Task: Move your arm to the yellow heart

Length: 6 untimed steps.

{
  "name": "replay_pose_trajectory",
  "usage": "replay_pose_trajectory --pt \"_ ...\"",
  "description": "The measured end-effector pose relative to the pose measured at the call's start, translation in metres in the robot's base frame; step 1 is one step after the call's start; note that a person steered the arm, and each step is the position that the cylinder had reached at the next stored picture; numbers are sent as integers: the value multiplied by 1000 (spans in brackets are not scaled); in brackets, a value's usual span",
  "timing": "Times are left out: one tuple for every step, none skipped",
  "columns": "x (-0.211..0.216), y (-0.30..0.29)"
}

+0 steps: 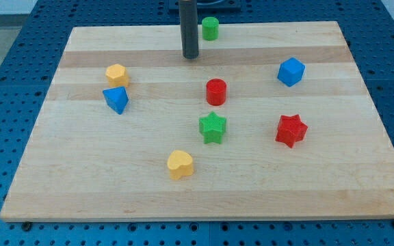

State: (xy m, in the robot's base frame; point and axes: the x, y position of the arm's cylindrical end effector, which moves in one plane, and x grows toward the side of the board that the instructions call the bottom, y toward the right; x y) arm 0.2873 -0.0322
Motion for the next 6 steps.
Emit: replay_pose_trajectory --pt "7 -25" --pt "26 -58" --pt "36 -56" --pt "62 -44" --pt "96 -41" --pt "125 -41"
